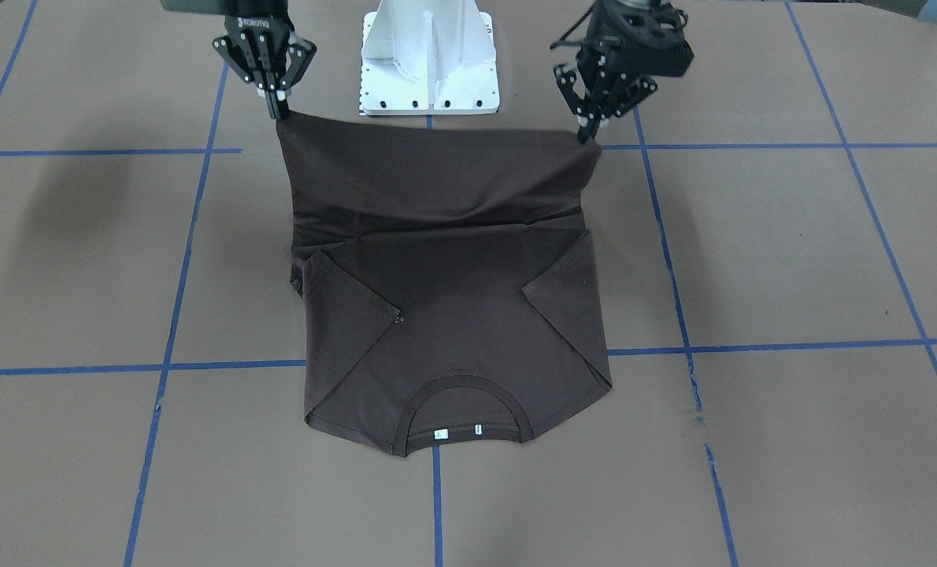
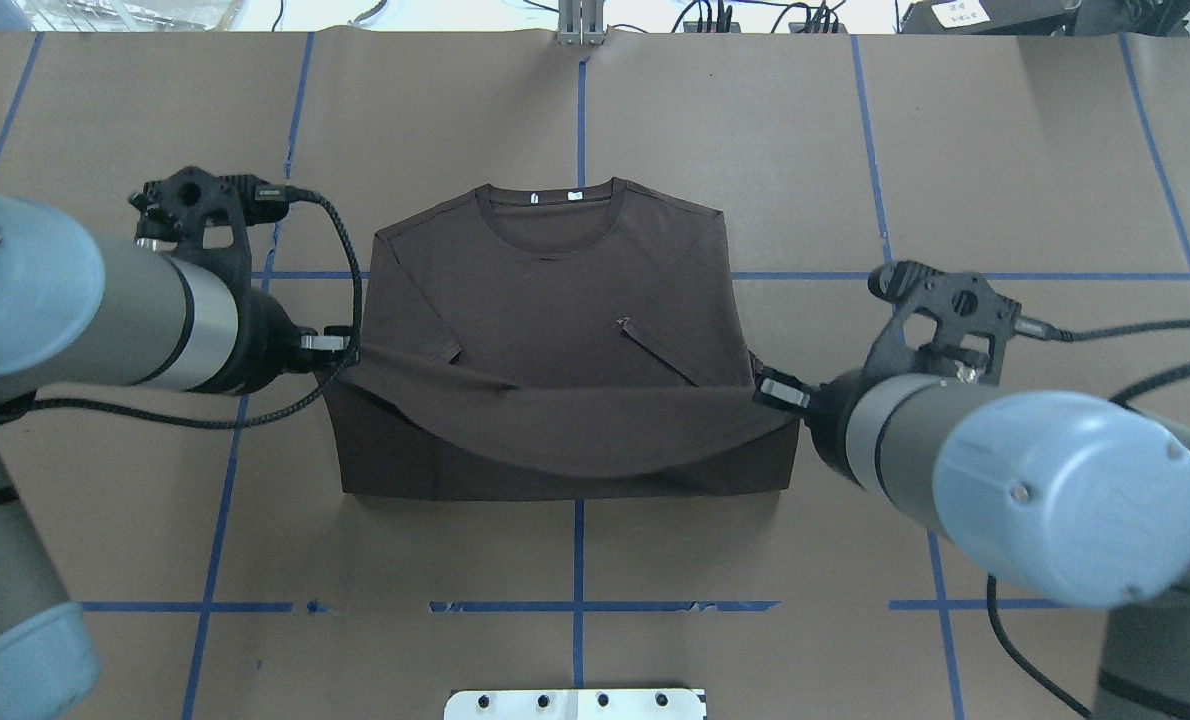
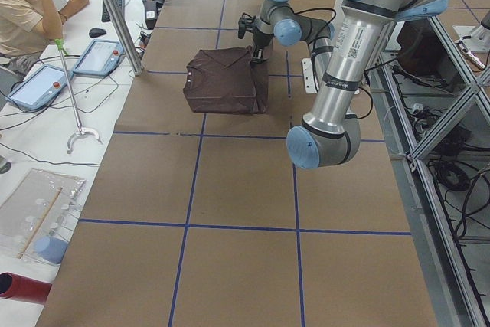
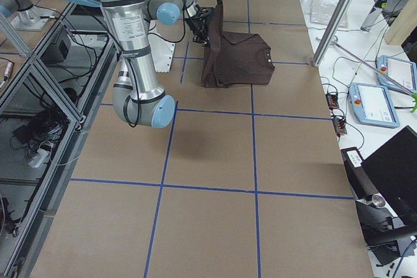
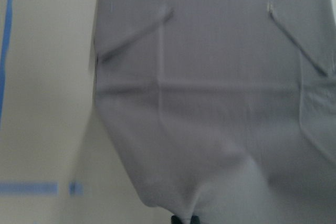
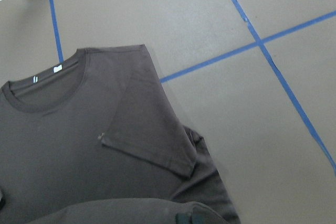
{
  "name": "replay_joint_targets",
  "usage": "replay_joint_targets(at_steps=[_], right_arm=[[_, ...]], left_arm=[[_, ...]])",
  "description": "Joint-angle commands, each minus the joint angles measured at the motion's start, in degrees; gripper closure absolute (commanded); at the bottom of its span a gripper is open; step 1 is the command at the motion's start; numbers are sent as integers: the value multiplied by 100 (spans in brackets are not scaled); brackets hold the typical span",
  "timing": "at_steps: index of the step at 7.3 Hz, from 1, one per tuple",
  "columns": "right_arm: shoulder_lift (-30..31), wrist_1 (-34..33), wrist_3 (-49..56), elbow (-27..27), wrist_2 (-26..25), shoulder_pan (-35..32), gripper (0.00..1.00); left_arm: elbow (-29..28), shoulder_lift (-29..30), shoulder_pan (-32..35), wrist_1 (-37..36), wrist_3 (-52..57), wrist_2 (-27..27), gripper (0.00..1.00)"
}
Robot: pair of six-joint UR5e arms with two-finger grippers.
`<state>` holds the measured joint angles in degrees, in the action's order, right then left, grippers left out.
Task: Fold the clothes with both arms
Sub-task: 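Lift the hem with both grippers and fold it toward the collar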
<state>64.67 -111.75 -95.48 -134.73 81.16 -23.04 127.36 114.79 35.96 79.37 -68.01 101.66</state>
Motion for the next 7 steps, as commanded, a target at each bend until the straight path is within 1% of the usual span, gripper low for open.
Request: replay_joint_targets(at_steps=[1, 2, 3, 4, 5, 6, 7], right_arm=[[-472, 832, 459, 1469, 276, -954, 100], [-473, 1639, 486, 2233, 286, -1165, 100], [-499, 2283, 574, 2928, 277, -1281, 100], [-751, 2742, 679, 3718, 286, -1404, 100], [-1102, 3173, 689, 4596, 286, -1440, 100], [-1218, 3708, 697, 5197, 286, -1440, 100], [-1228, 4018, 697, 5516, 286, -1440, 100]], left_arm=[[-1199, 211, 603, 821, 323, 30, 100], [-1761, 324, 631, 1261, 358, 12, 100], [-2350, 473, 640, 1674, 358, -5, 100], [-2956, 570, 640, 2114, 367, -40, 100], [-3667, 719, 640, 2692, 367, -241, 100], [-4240, 877, 640, 3055, 376, -260, 100], [-4559, 948, 631, 3232, 376, -260, 100]])
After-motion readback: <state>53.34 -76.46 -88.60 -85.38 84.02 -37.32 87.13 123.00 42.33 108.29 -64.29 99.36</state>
